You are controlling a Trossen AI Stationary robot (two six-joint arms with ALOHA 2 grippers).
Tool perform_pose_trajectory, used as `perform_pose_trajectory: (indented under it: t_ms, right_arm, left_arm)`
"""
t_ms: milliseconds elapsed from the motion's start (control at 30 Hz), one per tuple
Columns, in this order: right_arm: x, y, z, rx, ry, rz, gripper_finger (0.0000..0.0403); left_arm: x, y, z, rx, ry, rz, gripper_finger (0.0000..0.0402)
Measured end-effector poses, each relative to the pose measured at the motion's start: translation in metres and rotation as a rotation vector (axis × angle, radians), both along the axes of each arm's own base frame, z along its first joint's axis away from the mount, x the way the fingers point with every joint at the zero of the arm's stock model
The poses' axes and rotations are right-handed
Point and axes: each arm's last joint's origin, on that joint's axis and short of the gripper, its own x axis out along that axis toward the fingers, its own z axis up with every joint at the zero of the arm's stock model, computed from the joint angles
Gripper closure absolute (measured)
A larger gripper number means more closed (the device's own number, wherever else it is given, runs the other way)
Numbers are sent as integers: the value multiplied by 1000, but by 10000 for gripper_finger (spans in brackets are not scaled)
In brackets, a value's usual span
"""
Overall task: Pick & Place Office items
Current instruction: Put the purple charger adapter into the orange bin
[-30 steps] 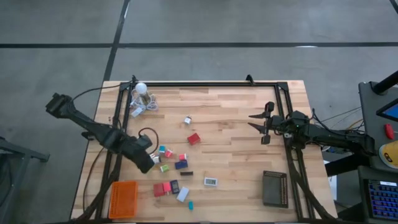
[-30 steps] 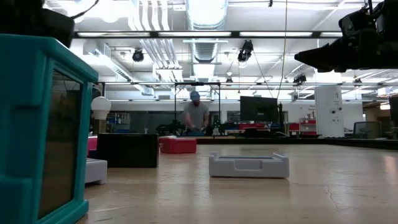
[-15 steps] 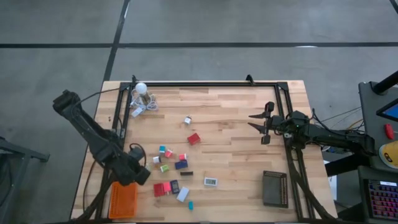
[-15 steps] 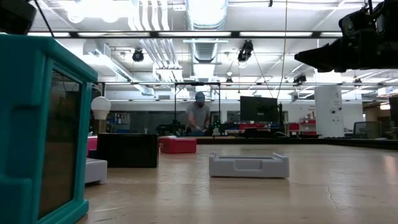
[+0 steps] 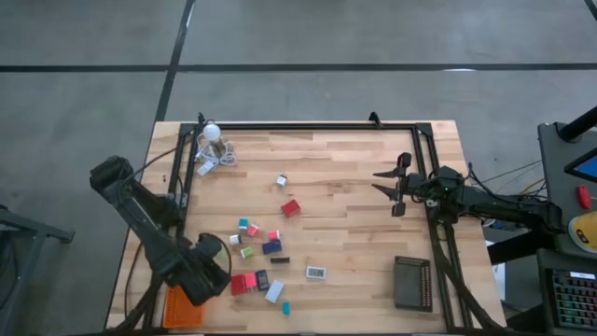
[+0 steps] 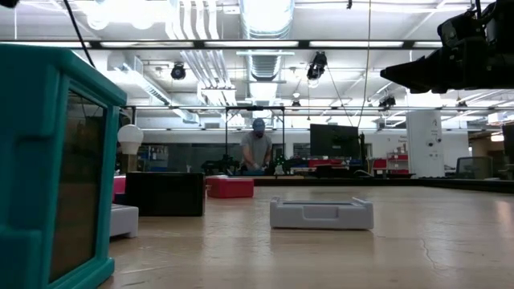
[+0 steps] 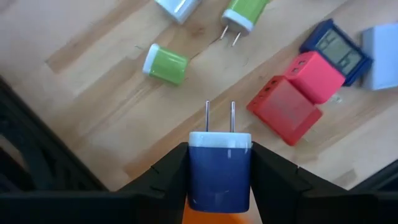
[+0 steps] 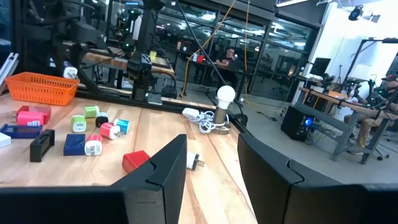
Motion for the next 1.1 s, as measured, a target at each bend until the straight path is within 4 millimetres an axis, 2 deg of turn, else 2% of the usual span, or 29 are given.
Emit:
perform_pose_trajectory:
  t_ms: [167, 400, 833, 1100]
  right_arm:
    - [0, 0, 0, 0, 0, 0, 264]
    - [0, 0, 0, 0, 0, 0, 264]
    - [0, 0, 0, 0, 0, 0, 264]
    - [0, 0, 0, 0, 0, 0, 264]
  left_arm:
    - [-6, -17, -3, 0, 11, 35, 252]
    - [-23, -29, -2, -45, 4, 190, 252]
    - [-48, -57, -11, -146, 83, 344, 252]
    - [-52, -59, -14, -146, 91, 343, 252]
